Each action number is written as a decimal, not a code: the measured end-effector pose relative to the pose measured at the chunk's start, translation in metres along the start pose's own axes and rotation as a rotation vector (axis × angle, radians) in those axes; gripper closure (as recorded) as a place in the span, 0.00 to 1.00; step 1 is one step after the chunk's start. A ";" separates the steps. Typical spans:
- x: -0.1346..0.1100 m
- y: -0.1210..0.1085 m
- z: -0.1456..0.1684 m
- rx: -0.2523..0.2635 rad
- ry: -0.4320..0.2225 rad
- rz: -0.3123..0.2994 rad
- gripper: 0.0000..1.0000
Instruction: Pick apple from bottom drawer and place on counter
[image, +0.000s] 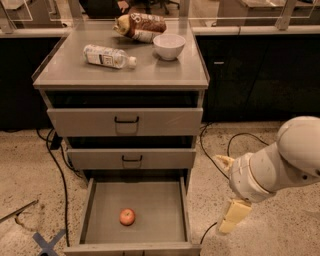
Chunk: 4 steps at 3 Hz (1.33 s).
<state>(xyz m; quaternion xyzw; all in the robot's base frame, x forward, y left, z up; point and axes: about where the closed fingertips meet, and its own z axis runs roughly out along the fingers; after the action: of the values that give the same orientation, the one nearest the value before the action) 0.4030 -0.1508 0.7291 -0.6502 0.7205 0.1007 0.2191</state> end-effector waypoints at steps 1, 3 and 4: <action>0.011 0.000 0.041 -0.010 -0.018 0.010 0.00; 0.032 0.013 0.142 -0.113 -0.032 0.057 0.00; 0.039 0.022 0.176 -0.148 -0.041 0.081 0.00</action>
Offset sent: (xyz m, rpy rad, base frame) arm 0.0166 0.0291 -0.1417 0.0496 0.1118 -0.0049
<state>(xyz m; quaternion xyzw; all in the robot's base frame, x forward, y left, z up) 0.4121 -0.1066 0.5532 -0.6327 0.7321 0.1756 0.1811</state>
